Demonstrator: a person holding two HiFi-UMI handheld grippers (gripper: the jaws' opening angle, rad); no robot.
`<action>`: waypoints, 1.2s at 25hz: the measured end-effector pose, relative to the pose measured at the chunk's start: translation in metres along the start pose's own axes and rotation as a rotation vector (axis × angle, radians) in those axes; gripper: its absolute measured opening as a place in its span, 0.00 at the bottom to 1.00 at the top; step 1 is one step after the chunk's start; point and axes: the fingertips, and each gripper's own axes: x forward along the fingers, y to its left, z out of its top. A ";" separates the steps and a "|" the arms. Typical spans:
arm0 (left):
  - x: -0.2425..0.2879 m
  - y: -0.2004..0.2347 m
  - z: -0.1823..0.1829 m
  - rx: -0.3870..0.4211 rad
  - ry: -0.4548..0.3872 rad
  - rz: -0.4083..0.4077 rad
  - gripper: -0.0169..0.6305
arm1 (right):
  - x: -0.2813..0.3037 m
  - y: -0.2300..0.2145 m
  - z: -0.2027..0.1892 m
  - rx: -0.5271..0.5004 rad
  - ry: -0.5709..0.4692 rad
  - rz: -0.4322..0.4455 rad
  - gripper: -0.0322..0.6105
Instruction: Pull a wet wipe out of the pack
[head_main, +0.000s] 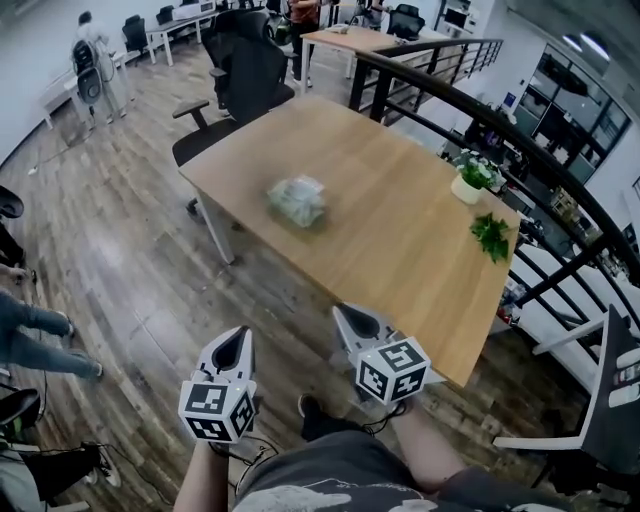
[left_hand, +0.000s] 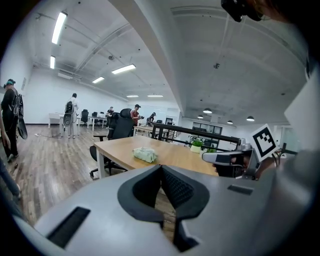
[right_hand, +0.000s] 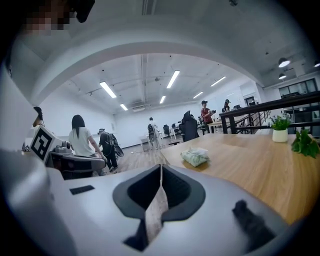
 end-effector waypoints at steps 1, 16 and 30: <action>0.006 0.001 0.003 -0.001 0.001 0.003 0.05 | 0.004 -0.005 0.002 0.001 0.002 0.001 0.09; 0.096 0.023 0.032 -0.004 0.008 0.034 0.05 | 0.086 -0.073 0.021 0.022 0.064 0.052 0.09; 0.153 0.050 0.059 -0.001 0.011 0.005 0.05 | 0.127 -0.107 0.033 0.019 0.073 0.022 0.09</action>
